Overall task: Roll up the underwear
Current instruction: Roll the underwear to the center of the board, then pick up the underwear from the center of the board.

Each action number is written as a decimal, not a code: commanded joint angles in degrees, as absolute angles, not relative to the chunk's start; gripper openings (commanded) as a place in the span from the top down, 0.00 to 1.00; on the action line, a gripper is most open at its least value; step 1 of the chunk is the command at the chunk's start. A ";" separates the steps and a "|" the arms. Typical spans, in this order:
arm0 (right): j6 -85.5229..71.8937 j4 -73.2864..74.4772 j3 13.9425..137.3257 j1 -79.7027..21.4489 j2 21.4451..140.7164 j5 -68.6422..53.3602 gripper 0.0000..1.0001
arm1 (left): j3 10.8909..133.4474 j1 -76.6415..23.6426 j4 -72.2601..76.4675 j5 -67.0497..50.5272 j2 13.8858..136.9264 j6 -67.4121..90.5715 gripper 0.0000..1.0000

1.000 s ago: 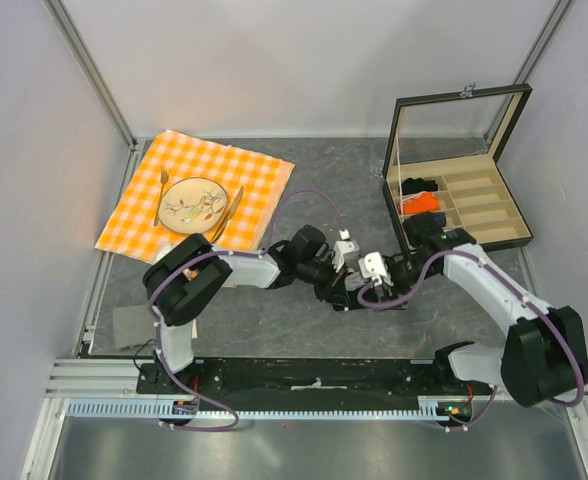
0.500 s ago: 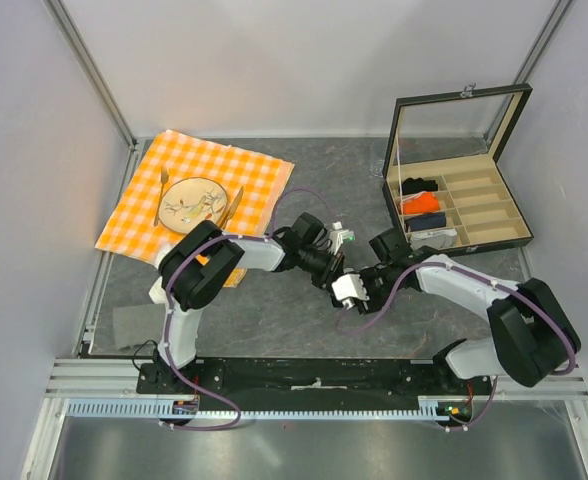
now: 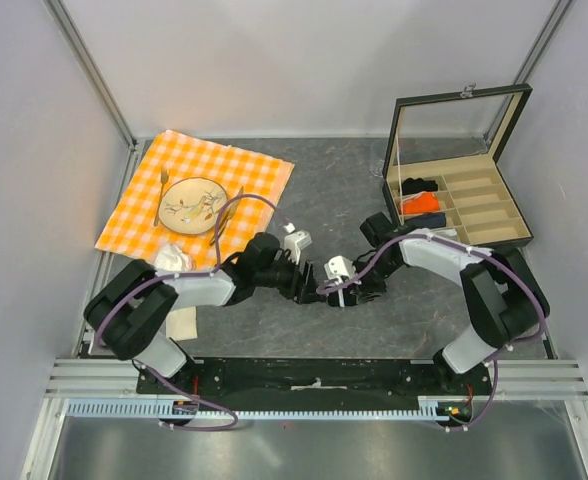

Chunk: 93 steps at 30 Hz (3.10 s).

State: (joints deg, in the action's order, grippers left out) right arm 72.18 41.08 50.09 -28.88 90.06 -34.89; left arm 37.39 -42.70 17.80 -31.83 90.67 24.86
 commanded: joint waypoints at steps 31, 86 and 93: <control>66.28 55.28 57.74 -25.58 102.57 -42.97 0.63 | 36.47 -49.92 35.87 -23.12 103.45 23.99 0.97; 49.46 54.74 64.94 -18.37 98.89 -41.93 1.00 | 32.35 -48.78 26.73 -11.17 80.97 27.00 0.40; 60.35 65.73 75.57 -13.10 90.53 -34.82 1.00 | 30.15 -47.99 15.30 -8.88 62.95 20.75 0.35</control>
